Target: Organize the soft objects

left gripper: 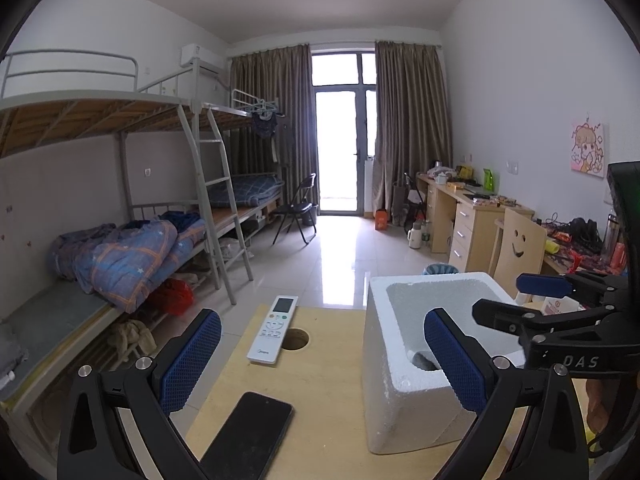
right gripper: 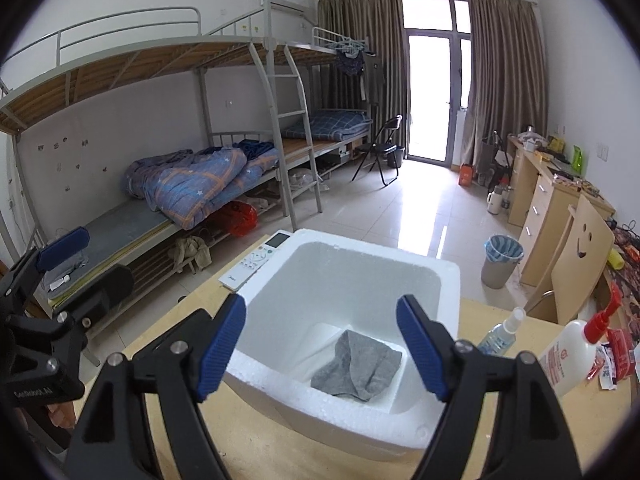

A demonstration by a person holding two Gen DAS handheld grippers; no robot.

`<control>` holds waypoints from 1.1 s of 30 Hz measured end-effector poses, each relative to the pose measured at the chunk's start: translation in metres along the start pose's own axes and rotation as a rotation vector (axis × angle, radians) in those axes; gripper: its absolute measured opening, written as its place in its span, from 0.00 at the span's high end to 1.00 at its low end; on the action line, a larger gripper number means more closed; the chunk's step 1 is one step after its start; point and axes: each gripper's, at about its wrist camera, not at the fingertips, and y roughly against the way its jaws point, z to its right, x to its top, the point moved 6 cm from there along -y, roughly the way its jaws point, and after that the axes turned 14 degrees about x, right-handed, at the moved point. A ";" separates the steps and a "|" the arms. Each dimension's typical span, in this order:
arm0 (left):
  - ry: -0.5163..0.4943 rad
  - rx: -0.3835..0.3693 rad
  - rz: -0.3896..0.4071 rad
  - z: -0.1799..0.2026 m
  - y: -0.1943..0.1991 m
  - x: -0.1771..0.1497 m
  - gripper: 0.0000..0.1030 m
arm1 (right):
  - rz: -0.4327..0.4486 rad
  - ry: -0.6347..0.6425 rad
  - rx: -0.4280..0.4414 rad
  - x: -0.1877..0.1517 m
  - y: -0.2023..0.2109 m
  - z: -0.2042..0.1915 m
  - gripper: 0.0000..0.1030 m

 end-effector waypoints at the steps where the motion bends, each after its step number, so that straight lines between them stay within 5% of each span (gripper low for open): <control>1: 0.000 0.001 -0.001 0.000 0.001 -0.001 0.01 | 0.004 -0.003 0.002 0.000 0.000 -0.001 0.21; 21: 0.019 -0.070 0.034 0.006 0.049 -0.003 0.01 | 0.150 0.016 -0.035 -0.011 0.075 -0.022 0.18; 27: 0.029 -0.089 0.063 0.008 0.074 -0.007 0.01 | 0.248 0.028 -0.049 -0.019 0.106 -0.029 0.01; 33: 0.057 -0.111 0.085 0.008 0.093 -0.016 0.01 | 0.272 0.037 -0.062 -0.034 0.125 -0.034 0.01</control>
